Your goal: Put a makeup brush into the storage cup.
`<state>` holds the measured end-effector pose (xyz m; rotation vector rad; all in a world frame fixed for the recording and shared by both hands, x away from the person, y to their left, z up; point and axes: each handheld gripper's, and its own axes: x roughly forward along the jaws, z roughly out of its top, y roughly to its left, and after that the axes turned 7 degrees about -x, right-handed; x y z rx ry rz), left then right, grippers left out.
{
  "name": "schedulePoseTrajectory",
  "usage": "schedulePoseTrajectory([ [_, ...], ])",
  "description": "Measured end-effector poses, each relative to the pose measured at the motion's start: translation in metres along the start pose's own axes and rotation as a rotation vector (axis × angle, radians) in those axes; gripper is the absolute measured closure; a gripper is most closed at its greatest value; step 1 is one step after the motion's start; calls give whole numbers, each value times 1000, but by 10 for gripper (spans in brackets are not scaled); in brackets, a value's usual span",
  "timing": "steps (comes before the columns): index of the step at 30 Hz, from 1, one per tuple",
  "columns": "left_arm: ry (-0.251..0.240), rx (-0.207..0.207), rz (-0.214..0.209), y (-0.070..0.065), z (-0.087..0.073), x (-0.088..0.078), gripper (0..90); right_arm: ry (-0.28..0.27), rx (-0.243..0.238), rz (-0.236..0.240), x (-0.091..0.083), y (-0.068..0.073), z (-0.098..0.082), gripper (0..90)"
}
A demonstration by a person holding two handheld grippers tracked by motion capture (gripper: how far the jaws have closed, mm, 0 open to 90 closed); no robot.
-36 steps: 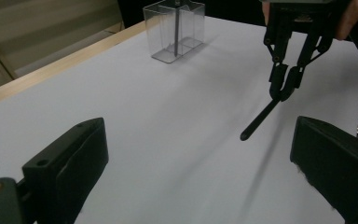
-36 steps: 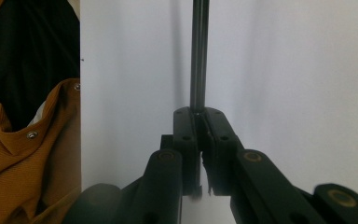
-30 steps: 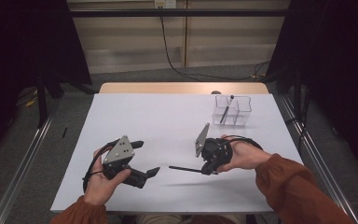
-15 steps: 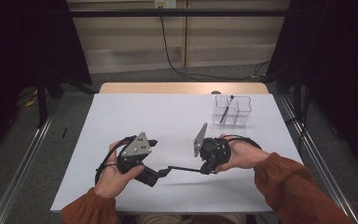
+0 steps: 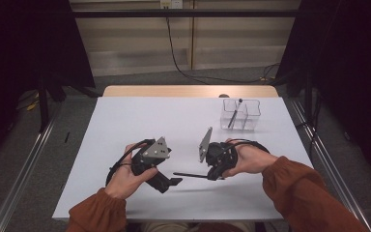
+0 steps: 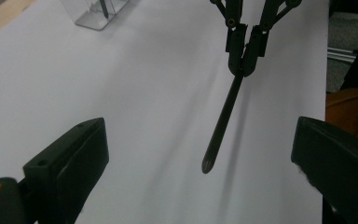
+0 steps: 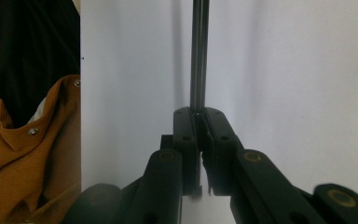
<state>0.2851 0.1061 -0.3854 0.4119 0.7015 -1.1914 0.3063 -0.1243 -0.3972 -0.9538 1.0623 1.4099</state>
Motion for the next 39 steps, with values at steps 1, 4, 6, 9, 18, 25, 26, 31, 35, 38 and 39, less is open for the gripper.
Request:
schedulePoseTrajectory([
  [1,14,0,-9,0,0,1,43,2,-6,3,1,0,0,839],
  [4,56,11,-8,3,1,5,51,16,-8,7,2,-1,0,839],
  [6,71,12,-16,4,2,7,56,27,-6,6,2,0,1,839],
  [9,128,22,-31,5,2,10,56,39,-13,8,2,0,2,839],
  [18,242,21,-70,6,9,21,69,50,-24,16,5,-2,5,839],
  [25,312,39,-121,9,8,28,79,49,-14,13,4,-3,4,839],
  [26,315,40,-113,9,7,30,79,48,-13,14,4,-3,4,839],
  [31,351,60,-128,8,8,32,164,46,-25,13,5,-3,5,839],
  [35,352,75,-117,11,10,32,297,41,-15,14,5,-3,6,839],
  [38,366,57,-132,11,13,34,368,39,-15,14,6,-2,8,839],
  [39,371,57,-144,11,14,34,399,39,-14,16,6,-2,8,839],
])
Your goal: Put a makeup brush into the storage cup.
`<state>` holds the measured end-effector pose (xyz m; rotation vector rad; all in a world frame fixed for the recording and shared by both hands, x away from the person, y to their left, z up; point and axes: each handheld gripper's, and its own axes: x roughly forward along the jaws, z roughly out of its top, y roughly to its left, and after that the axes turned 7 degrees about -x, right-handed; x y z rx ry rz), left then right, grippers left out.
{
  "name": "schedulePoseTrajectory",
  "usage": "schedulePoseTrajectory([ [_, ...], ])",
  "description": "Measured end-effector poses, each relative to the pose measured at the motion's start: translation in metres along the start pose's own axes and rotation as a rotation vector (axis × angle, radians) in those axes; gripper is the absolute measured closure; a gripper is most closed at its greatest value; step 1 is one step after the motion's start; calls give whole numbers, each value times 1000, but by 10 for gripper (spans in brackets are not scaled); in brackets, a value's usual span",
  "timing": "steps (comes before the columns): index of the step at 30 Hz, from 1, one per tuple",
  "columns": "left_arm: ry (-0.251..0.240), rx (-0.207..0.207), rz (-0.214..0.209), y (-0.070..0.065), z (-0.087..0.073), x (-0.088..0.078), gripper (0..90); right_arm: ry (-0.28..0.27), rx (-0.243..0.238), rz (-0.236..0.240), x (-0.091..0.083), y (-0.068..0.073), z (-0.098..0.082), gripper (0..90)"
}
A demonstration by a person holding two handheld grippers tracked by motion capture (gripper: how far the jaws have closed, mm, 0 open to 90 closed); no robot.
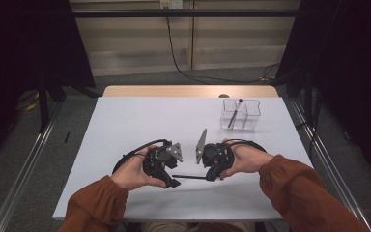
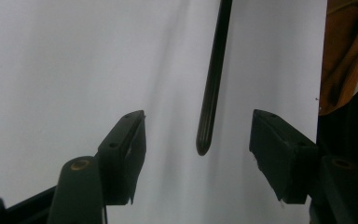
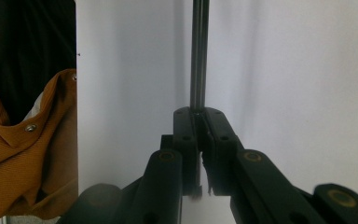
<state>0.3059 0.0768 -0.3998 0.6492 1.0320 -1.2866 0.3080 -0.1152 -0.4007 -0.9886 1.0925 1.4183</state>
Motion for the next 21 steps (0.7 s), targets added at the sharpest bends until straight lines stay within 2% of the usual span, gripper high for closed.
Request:
schedulePoseTrajectory([
  [1,-7,1,-4,0,1,0,453,-3,-4,0,0,0,0,839],
  [3,-20,-3,-8,0,3,0,487,-6,-4,-2,1,0,0,839],
  [5,1,11,-27,2,4,1,543,-6,-7,-3,1,0,1,839],
  [7,11,10,-21,3,4,5,608,-14,-19,-3,1,-1,1,839],
  [11,10,-2,-34,4,6,9,659,-19,-16,-3,2,0,1,839],
  [16,19,11,-48,5,7,11,737,-23,-15,-3,3,-1,1,839],
  [19,-6,19,-46,6,8,10,777,-16,-21,-10,3,-1,1,839],
  [21,-21,7,-55,5,8,12,799,-14,-19,-17,4,-2,0,840],
])
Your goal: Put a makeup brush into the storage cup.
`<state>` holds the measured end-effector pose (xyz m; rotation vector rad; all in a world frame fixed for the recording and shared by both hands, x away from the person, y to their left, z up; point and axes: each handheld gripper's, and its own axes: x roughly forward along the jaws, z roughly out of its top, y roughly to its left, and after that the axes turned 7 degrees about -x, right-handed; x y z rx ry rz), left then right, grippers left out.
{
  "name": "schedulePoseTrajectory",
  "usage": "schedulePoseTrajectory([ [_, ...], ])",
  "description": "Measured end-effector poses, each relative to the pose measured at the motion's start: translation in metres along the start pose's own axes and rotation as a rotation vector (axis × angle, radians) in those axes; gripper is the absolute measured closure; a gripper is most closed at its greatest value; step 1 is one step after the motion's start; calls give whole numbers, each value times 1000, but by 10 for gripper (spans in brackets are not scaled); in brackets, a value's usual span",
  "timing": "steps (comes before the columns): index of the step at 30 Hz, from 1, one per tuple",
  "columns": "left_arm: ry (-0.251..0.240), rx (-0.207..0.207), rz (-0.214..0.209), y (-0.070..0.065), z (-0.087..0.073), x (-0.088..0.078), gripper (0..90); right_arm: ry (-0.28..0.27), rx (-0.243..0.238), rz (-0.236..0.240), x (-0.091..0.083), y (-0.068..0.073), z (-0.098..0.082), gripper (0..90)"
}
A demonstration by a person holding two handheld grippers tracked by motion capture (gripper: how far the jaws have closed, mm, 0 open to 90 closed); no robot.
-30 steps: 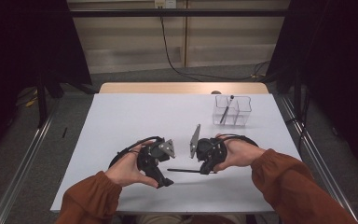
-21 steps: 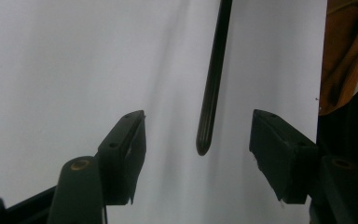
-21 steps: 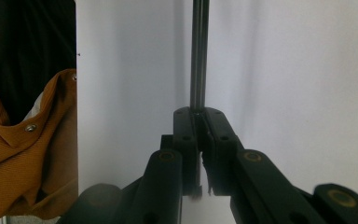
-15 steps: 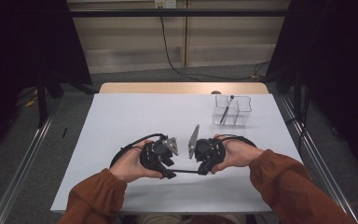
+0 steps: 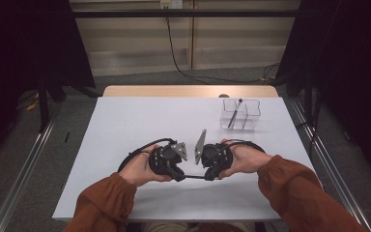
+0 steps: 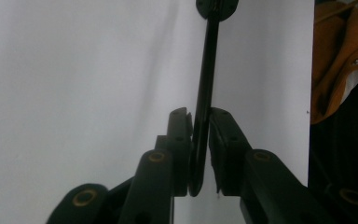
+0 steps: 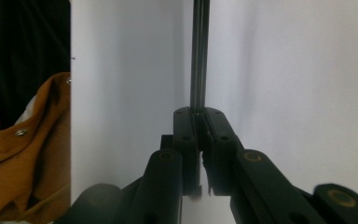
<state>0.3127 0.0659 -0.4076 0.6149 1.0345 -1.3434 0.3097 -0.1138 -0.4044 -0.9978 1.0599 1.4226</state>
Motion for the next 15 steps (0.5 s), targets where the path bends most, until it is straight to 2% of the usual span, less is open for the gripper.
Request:
schedulePoseTrajectory([
  [4,24,11,-3,0,1,2,814,-2,-5,-6,2,0,-1,839],
  [9,35,15,-32,1,1,6,834,5,-4,-6,3,0,-2,834],
  [11,48,28,-41,1,1,5,840,2,1,1,3,0,-3,830],
  [12,50,33,-33,1,2,5,841,-2,3,1,3,0,-3,828],
  [13,46,32,-32,2,2,5,841,-10,-7,-3,3,-2,-4,826],
  [15,29,11,-33,1,0,5,842,-12,5,-2,2,-2,-4,822],
])
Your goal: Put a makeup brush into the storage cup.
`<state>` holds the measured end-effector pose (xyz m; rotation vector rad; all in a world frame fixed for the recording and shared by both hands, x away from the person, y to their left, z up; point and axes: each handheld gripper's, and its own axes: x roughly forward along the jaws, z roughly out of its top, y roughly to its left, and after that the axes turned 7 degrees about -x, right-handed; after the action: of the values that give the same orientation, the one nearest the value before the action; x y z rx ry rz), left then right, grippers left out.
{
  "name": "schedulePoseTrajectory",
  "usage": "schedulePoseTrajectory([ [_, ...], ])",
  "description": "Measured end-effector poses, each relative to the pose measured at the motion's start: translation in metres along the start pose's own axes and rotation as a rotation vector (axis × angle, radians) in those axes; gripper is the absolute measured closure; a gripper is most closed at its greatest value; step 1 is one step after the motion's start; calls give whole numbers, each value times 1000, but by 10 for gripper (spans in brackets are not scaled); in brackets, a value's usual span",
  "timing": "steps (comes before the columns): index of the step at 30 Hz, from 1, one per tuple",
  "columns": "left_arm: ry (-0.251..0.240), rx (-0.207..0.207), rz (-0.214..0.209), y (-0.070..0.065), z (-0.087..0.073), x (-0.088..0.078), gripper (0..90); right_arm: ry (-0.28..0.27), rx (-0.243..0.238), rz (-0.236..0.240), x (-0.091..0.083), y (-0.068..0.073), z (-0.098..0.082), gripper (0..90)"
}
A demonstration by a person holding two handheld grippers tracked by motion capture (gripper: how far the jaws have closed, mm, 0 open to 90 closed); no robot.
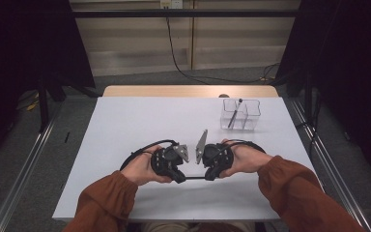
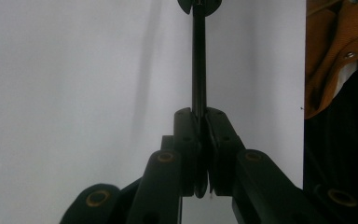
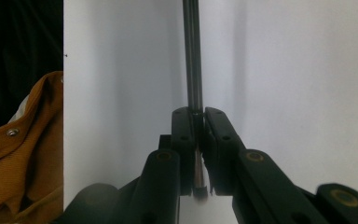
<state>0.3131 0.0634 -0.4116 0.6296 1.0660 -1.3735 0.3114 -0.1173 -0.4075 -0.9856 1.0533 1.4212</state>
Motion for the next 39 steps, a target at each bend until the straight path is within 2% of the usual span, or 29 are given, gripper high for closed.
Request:
schedulePoseTrajectory([
  [4,-6,2,2,-1,-1,0,842,-22,3,10,-2,-1,-2,787],
  [6,6,0,-7,0,0,-1,843,-31,15,14,-2,0,-3,762],
  [7,4,-6,1,-1,-1,0,842,-33,12,15,-2,-1,-3,751],
  [10,2,-6,-2,0,-1,0,842,-49,14,8,-2,0,-4,704],
  [14,-11,-30,-20,2,-2,-2,842,-62,29,4,-3,0,-6,625],
  [16,-11,-25,-13,2,-3,-2,842,-84,30,9,-5,0,-8,587],
  [20,-19,-38,-16,3,-5,-4,842,-96,47,-4,-8,1,-11,494],
  [22,-42,-58,-27,3,-6,-4,842,-103,49,-11,-7,0,-13,462],
  [26,-37,-53,-22,4,-8,-5,841,-120,67,-37,-7,1,-16,362],
  [30,-35,-56,-17,5,-12,-6,842,-151,80,-52,-9,1,-20,308],
  [34,-57,-74,-13,4,-16,-10,842,-165,106,-76,-10,2,-25,201],
  [35,-56,-67,-14,5,-16,-11,841,-175,111,-78,-10,2,-26,197],
  [39,-65,-83,-13,5,-21,-12,841,-202,127,-79,-13,2,-29,159],
])
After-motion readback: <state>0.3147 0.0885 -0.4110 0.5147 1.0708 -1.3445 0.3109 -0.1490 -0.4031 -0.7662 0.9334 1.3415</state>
